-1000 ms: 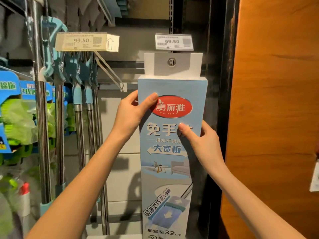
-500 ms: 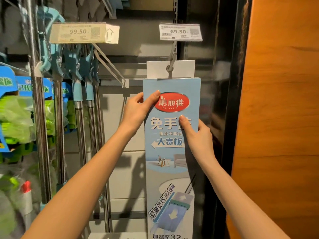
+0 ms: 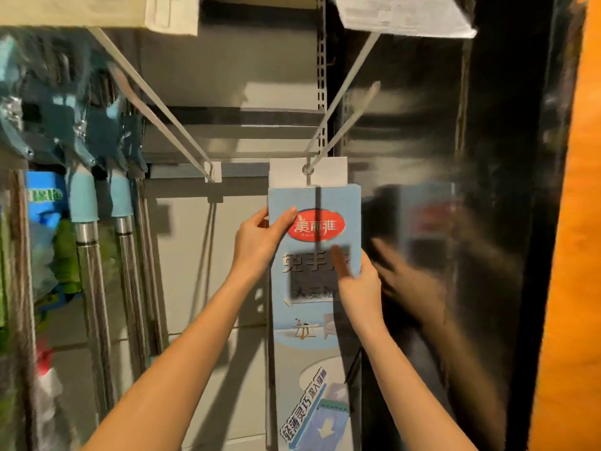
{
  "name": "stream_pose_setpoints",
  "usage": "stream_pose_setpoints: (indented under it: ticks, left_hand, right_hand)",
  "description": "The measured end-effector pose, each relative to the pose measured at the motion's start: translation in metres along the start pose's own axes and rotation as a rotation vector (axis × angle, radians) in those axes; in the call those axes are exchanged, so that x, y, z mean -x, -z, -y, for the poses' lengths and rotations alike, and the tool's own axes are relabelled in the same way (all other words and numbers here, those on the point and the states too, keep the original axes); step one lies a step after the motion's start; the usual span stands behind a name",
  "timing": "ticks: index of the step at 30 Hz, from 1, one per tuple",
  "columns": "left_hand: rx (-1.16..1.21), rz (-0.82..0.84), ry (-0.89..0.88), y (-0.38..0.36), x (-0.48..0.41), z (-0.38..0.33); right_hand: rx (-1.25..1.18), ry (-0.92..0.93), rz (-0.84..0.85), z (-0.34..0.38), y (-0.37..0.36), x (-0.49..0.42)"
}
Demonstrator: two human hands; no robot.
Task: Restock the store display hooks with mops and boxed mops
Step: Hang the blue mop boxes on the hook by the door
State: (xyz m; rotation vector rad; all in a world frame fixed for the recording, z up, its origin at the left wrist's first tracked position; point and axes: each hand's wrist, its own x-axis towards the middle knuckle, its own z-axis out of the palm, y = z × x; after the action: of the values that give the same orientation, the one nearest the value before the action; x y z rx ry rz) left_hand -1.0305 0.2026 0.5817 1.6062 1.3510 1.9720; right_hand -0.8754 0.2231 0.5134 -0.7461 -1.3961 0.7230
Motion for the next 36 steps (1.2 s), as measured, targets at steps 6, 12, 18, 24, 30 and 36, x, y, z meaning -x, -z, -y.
stream_pose_setpoints:
  ticks: [6,12,18,24,30,36]
  left_hand:
    - [-0.020,-0.068,-0.012,0.000,-0.008,0.020]
    - [-0.096,-0.053,-0.014,0.001,-0.009,0.022]
    - [-0.077,0.027,0.027,0.005,0.000,0.015]
    - [-0.126,0.017,0.106,0.025,0.040,0.006]
    - [-0.065,0.098,0.145,0.068,0.134,-0.015]
    - [-0.024,0.227,0.196,0.092,0.253,-0.046]
  right_hand:
    - [0.017,0.018,-0.038,-0.024,-0.015,-0.009]
    - [0.014,0.012,-0.034,-0.023,-0.014,-0.004]
    - [-0.038,-0.019,0.007,-0.015,-0.010,0.003]
    - [0.004,-0.107,0.067,0.025,0.013,0.041]
    - [0.122,-0.164,0.163,0.069,0.052,0.120]
    - [0.211,-0.161,0.183,0.095,0.103,0.222]
